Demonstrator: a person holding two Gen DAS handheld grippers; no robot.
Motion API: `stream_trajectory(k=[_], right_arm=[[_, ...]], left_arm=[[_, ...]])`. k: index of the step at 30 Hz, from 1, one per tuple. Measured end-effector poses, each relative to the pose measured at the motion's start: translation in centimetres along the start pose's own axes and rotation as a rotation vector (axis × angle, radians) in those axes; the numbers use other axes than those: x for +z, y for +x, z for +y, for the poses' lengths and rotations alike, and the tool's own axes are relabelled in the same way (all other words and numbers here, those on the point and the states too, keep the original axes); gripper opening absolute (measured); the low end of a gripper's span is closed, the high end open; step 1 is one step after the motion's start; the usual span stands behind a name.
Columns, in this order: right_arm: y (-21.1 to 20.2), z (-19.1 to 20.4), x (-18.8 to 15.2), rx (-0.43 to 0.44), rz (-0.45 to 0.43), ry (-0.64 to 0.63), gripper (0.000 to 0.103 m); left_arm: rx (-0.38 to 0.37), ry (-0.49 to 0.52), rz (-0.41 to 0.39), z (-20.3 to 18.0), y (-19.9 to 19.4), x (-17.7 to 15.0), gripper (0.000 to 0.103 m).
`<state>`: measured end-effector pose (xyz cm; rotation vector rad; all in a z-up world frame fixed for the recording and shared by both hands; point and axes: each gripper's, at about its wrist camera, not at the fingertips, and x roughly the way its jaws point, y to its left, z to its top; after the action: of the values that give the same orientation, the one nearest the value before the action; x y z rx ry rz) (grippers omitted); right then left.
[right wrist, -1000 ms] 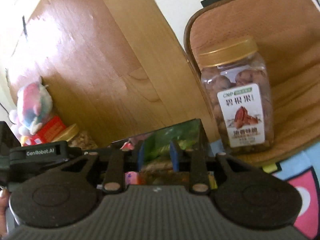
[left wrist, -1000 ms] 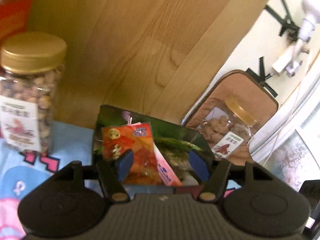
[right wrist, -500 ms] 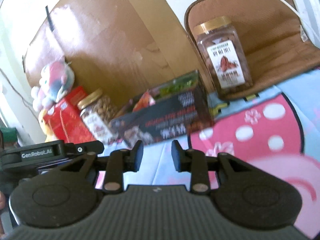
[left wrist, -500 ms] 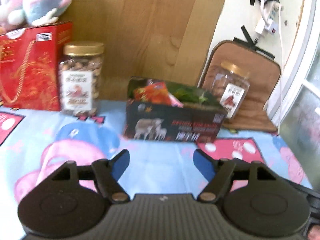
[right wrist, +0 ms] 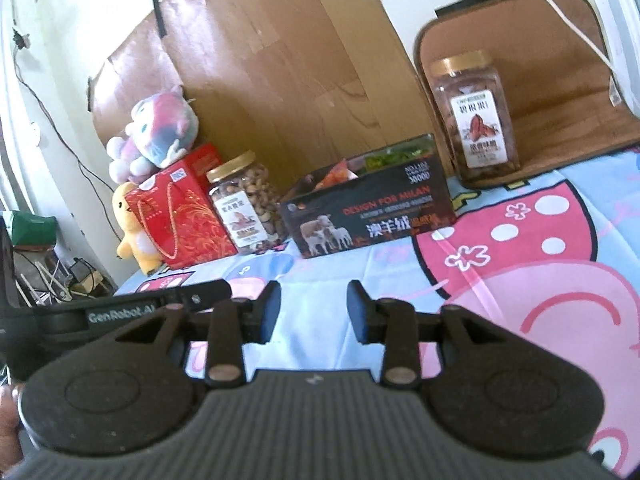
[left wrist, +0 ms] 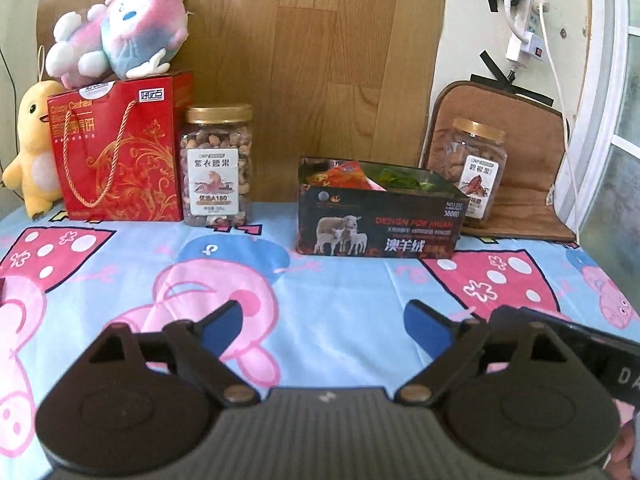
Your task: Organize snacks
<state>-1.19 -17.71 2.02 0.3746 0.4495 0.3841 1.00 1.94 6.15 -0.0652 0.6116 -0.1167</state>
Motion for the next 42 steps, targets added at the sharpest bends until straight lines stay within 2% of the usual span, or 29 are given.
stream_trajectory(k=[3,5,6,10,15,23,29,42], right_arm=[[-0.4,0.5,-0.2,-0.007,-0.011,-0.014,0.044],[-0.8,0.7,-0.3,-0.015,-0.022,-0.022,0.052],[-0.9,0.7,-0.4,-0.018,-0.027,-0.023,0.053],[-1.5,0.7,-0.4,-0.027,-0.033,-0.014,0.053],[-2.1,0.7,-0.5,-0.040,-0.046,0.001,0.061],[-2.9,0.9,-0.9,-0.051,-0.057,0.013,0.073],[-2.7,0.5,-1.1,-0.061,-0.060,0.032,0.075],[-0.3,0.5,-1.6,-0.114,-0.068,0.016,0.075]], left_arm=[[0.000,0.010,-0.001,-0.1,-0.2,-0.3,0.099],[-0.003,0.013,0.006,-0.2,-0.3,-0.5,0.102],[-0.006,0.013,0.010,-0.3,-0.3,-0.6,0.103],[-0.025,0.009,0.039,-0.6,-0.2,-1.0,0.103],[-0.050,-0.003,0.084,-0.8,0.0,-1.5,0.103],[-0.066,-0.008,0.089,-0.7,-0.2,-2.2,0.103],[-0.098,-0.049,0.066,0.1,0.4,-2.7,0.103],[-0.083,-0.081,-0.092,2.5,2.0,-3.0,0.103]])
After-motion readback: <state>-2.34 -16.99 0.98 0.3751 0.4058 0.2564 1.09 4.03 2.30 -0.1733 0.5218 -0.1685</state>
